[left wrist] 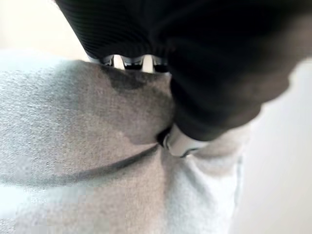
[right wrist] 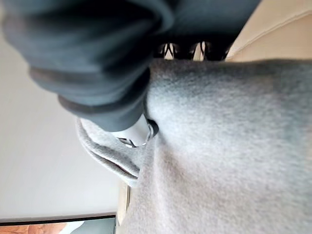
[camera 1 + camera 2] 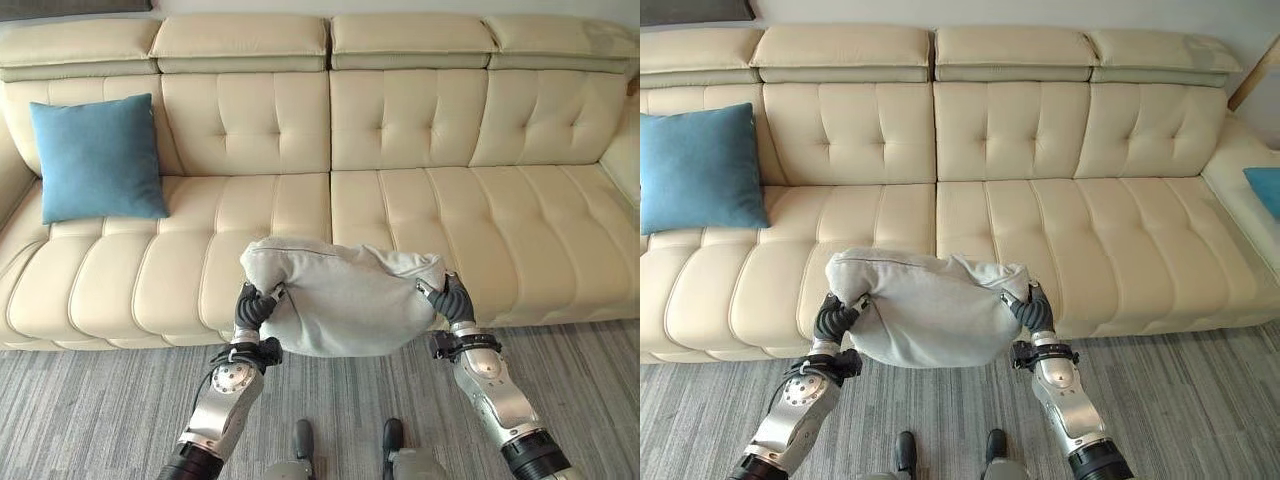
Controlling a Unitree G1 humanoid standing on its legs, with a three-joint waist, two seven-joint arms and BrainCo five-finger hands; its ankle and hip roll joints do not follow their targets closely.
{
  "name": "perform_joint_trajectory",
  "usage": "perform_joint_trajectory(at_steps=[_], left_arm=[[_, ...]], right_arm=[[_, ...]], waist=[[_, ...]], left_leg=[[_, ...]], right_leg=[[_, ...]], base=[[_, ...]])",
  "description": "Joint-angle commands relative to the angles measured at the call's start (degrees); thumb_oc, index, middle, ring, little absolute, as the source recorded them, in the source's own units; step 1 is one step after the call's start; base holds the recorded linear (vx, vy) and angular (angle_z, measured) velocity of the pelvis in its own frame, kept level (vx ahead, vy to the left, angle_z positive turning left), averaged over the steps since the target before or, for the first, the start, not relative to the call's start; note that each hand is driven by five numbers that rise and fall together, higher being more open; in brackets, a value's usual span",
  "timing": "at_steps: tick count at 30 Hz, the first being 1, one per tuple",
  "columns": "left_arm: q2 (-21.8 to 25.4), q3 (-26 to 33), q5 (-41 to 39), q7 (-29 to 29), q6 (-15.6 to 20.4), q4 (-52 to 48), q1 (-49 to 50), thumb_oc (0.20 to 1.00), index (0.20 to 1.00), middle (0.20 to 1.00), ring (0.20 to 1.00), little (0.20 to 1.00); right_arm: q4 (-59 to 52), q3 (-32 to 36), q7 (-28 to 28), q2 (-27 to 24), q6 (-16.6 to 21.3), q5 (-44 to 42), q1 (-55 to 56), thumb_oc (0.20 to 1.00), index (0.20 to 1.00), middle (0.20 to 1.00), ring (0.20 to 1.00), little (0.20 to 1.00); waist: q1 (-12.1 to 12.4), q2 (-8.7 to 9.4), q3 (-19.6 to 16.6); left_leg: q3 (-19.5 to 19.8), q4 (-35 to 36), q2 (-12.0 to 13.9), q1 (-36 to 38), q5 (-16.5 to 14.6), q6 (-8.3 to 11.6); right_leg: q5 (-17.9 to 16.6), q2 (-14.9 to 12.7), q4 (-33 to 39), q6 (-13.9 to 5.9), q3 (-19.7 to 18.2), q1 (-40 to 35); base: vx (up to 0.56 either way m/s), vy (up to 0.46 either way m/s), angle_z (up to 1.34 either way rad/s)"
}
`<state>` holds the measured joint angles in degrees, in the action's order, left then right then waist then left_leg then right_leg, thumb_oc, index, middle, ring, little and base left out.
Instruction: Pick up all the scattered cushions and arrange them neatly on the sofa.
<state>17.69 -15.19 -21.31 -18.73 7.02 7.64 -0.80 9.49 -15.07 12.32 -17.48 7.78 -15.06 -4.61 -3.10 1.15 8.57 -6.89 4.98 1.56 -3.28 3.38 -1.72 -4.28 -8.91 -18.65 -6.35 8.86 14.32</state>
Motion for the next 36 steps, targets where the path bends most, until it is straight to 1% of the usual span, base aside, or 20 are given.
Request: perform_joint_trajectory(at_steps=[1,2,4,6,9,10,12,14,15,16,17,20,21,23,24,25,26,30,33,36], left_arm=[[0.3,1.8,2.1,1.5,3.9,-4.8,-3.7,0.2,0.2,0.2,0.2,0.2],[0.3,1.8,2.1,1.5,3.9,-4.8,-3.7,0.2,0.2,0.2,0.2,0.2],[0.1,2.3,2.6,1.4,3.5,-4.8,-4.4,0.2,0.2,0.2,0.2,0.2],[0.0,2.4,3.3,1.5,4.0,-4.6,-5.1,0.2,0.2,0.2,0.2,0.2],[-0.6,2.4,3.5,1.5,4.5,-4.6,-5.2,0.2,0.2,0.2,0.2,0.2],[-1.1,2.6,3.3,1.3,4.9,-4.9,-4.8,0.2,0.2,0.2,0.2,0.2],[-1.7,2.7,2.6,1.3,5.0,-5.5,-4.3,0.2,0.2,0.2,0.2,0.2],[-1.7,2.8,2.1,1.0,5.1,-5.6,-4.1,0.2,0.2,0.2,0.2,0.2],[-1.9,2.9,2.0,0.8,5.1,-5.5,-4.1,0.2,0.2,0.2,0.2,0.2],[-1.8,2.9,2.0,0.7,5.2,-5.5,-4.2,0.2,0.2,0.2,0.2,0.2],[-1.9,3.1,1.8,0.5,5.0,-5.6,-4.2,0.2,0.2,0.2,0.2,0.2],[-1.9,3.3,1.8,0.4,4.6,-5.8,-3.9,0.2,0.2,0.2,0.2,0.2],[-1.9,3.1,1.8,0.5,4.5,-6.0,-3.7,0.2,0.2,0.2,0.2,0.2],[-1.8,3.1,1.7,0.4,4.3,-6.2,-3.2,0.2,0.2,0.2,0.2,0.2],[-1.9,3.1,1.7,0.4,4.3,-6.3,-3.1,0.2,0.2,0.2,0.2,0.2],[-1.9,3.2,1.5,0.3,4.3,-6.4,-2.9,0.2,0.2,0.2,0.2,0.2],[-2.0,3.1,1.7,0.0,4.2,-6.2,-3.1,0.2,0.2,0.2,0.2,0.2],[-2.0,3.0,1.9,0.0,4.3,-6.3,-2.9,0.2,0.2,0.2,0.2,0.2],[-1.5,2.6,2.0,0.5,4.2,-6.5,-2.0,0.2,0.2,0.2,0.2,0.2],[-0.7,2.5,2.1,0.8,3.8,-6.7,-1.9,0.2,0.2,0.2,0.2,0.2]], right_arm=[[-5.8,0.7,-0.3,0.5,3.7,1.6,-4.2,0.2,0.2,0.2,0.2,0.2],[-5.8,0.7,-0.3,0.5,3.7,1.6,-4.2,0.2,0.2,0.2,0.2,0.2],[-6.1,1.0,-0.1,0.1,3.5,2.3,-5.0,0.2,0.2,0.2,0.2,0.2],[-6.6,1.2,0.4,-0.4,3.5,3.2,-5.0,0.2,0.2,0.2,0.2,0.2],[-7.3,1.3,0.4,-0.4,3.8,3.4,-4.9,0.2,0.2,0.2,0.2,0.2],[-7.7,1.3,0.7,-0.7,4.2,3.8,-4.7,0.2,0.2,0.2,0.2,0.2],[-7.9,1.0,0.7,-0.7,4.8,3.0,-4.7,0.2,0.2,0.2,0.2,0.2],[-8.1,0.5,0.8,-1.1,4.7,2.2,-4.9,0.2,0.2,0.2,0.2,0.2],[-8.4,0.2,0.8,-1.2,4.8,2.1,-5.2,0.2,0.2,0.2,0.2,0.2],[-8.4,0.3,0.8,-1.2,4.8,2.1,-5.2,0.2,0.2,0.2,0.2,0.2],[-8.9,-0.1,0.6,-1.5,4.3,2.0,-5.3,0.2,0.2,0.2,0.2,0.2],[-9.0,-0.4,0.8,-1.8,4.1,2.1,-5.5,0.2,0.2,0.2,0.2,0.2],[-9.1,-0.4,0.8,-1.9,4.0,2.1,-5.5,0.2,0.2,0.2,0.2,0.2],[-9.4,-0.5,0.8,-2.2,4.0,2.1,-5.4,0.2,0.2,0.2,0.2,0.2],[-9.4,-0.5,0.8,-2.2,4.0,2.1,-5.3,0.2,0.2,0.2,0.2,0.2],[-9.6,-0.3,1.1,-2.4,4.1,2.0,-5.3,0.2,0.2,0.2,0.2,0.2],[-9.7,0.0,1.5,-2.5,4.1,2.2,-5.2,0.2,0.2,0.2,0.2,0.2],[-10.7,0.6,1.8,-2.4,4.0,2.7,-4.3,0.2,0.2,0.2,0.2,0.2],[-10.8,0.6,1.5,-2.0,3.6,3.2,-3.6,0.2,0.2,0.2,0.2,0.2],[-11.1,0.8,1.1,-1.1,3.2,3.8,-2.7,0.2,0.2,0.2,0.2,0.2]], waist=[[1.0,0.88,0.0],[0.9,0.74,0.0],[0.6,1.42,0.1],[0.0,1.88,0.3],[-0.2,2.55,-0.4],[-0.6,2.48,-1.6],[-0.6,2.14,-2.1],[0.0,2.71,-1.6],[0.3,3.29,-1.6],[0.2,3.24,-1.7],[0.9,4.0,-1.1],[2.1,5.23,-0.6],[2.3,5.1,-0.7],[3.2,4.06,-0.6],[3.2,4.1,-0.6],[3.9,2.98,-0.4],[4.0,2.83,-0.1],[4.2,1.6,-0.7],[4.2,1.51,-2.0],[4.5,2.29,-2.8]], left_leg=[[0.5,-0.1,-0.5,7.4,-8.3,2.07],[0.6,-0.1,-0.3,7.4,-8.4,2.13],[0.6,-0.3,-0.7,9.0,-9.6,2.6],[0.7,-1.0,-0.7,10.5,-11.5,3.04],[1.3,-2.1,-0.9,10.9,-12.3,3.37],[1.1,-4.9,0.0,11.4,-14.1,4.48],[1.0,-13.2,1.3,9.3,-11.9,6.41],[2.0,-24.0,1.5,3.9,-9.6,7.35],[2.6,-27.7,1.0,1.6,-7.7,7.51],[2.7,-28.2,1.0,1.2,-7.9,7.54],[2.5,-32.5,1.6,-3.0,-7.5,7.0],[1.6,-27.6,2.6,-6.7,-10.7,5.28],[2.1,-24.8,3.0,-6.9,-10.5,5.36],[3.7,-15.8,4.6,-8.1,-5.3,6.37],[3.6,-14.9,4.6,-7.6,-4.9,6.47],[3.9,-8.2,6.0,-9.2,0.4,7.54],[2.9,-6.0,6.7,-10.4,1.4,7.99],[1.1,-3.0,8.1,-9.0,3.5,8.81],[1.3,-2.6,7.1,-7.1,3.4,8.51],[0.4,-2.4,5.5,-4.5,1.8,6.78]], right_leg=[[4.2,0.0,1.6,-3.22,3.5,3.5],[4.1,0.1,1.9,-3.18,3.7,3.2],[2.5,1.0,8.3,-3.34,8.3,4.4],[2.9,1.9,12.9,-3.33,8.1,3.0],[2.2,2.6,13.7,-2.28,7.0,1.4],[3.0,3.7,15.1,-1.03,6.9,-1.4],[3.6,5.3,16.8,0.26,6.4,-4.3],[4.0,5.3,18.3,1.54,6.1,-6.6],[4.4,5.1,19.0,2.22,6.0,-7.4],[4.3,5.1,19.1,2.27,6.1,-7.3],[5.4,4.6,19.5,2.81,5.7,-8.9],[6.5,3.6,20.1,2.29,5.0,-11.1],[6.8,3.7,20.1,2.02,4.8,-11.4],[7.9,4.3,20.1,1.82,4.3,-12.5],[7.9,4.3,20.0,1.87,4.4,-12.5],[9.4,4.9,20.1,1.99,4.4,-14.3],[10.3,4.8,20.1,2.02,4.7,-15.2],[11.7,5.1,19.7,1.27,4.0,-18.1],[11.9,4.0,19.5,0.86,2.9,-18.9],[12.1,2.3,17.6,-0.16,1.5,-18.7]], base=[[0.17,-0.02,-0.26],[0.19,-0.082,-0.16],[0.21,-0.095,-0.02],[0.26,-0.133,0.3],[0.25,-0.131,0.56],[0.31,-0.148,0.41],[0.33,-0.191,0.07],[0.17,-0.14,-0.18],[0.09,-0.082,-0.14],[0.15,-0.086,-0.4],[0.15,-0.063,-0.47],[0.19,-0.013,-0.09],[0.19,0.065,0.07],[0.16,0.088,-0.01],[0.21,0.126,-0.1],[0.2,0.113,-0.16],[0.25,0.163,-0.09],[0.22,0.17,-0.08],[0.21,0.21,-0.13],[0.14,0.21,-0.07]])
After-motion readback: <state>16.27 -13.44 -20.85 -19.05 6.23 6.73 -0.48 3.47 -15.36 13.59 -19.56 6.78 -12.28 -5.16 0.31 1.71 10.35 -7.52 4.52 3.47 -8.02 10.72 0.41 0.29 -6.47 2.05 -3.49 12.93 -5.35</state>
